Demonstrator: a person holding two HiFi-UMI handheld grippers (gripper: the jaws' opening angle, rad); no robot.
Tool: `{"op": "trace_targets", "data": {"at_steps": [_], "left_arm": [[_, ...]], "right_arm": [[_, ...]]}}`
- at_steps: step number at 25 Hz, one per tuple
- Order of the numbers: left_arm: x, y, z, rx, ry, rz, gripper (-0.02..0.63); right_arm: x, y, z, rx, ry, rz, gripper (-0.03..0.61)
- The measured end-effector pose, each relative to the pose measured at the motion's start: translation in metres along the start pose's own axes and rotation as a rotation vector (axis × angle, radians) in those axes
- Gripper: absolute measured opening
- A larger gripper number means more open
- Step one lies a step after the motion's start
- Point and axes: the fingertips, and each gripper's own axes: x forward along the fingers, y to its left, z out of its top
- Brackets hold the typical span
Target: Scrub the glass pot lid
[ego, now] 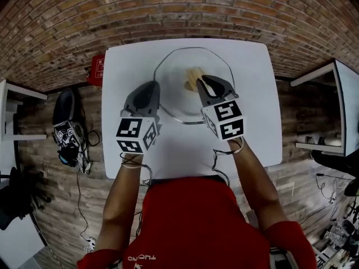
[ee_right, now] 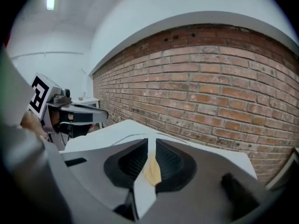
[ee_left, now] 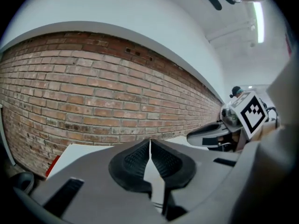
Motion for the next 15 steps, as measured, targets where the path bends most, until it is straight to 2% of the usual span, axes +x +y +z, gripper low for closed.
{"op": "trace_targets", "data": {"at_steps": [3,6,7,9,15], "left_arm": [[0.01,0.015,-0.016,-0.024,0.049,0.016,0.02],[0.019,0.029,-0.03,-0.038,0.098,0.036,0.022],[0.023,0.032,-0.034,-0.047,0.115,0.034,0.042],[0.03,0.036,-0.045,-0.074,0.152,0.02,0.13],[0.046,0.05,-0.08,-0.188,0.269,-0.001,0.193]], "right_arm": [[0.016,-0.007,-0.014,0.012,0.058,-0.009,0.039],[0.03,-0.012,-0.027,0.032,0.118,0.002,0.131],[0.035,-0.015,-0.031,0.036,0.135,-0.001,0.14],[0.043,-0.02,-0.039,0.041,0.164,-0.014,0.146],[0.065,-0.03,-0.058,0.075,0.242,-0.039,0.149]]}}
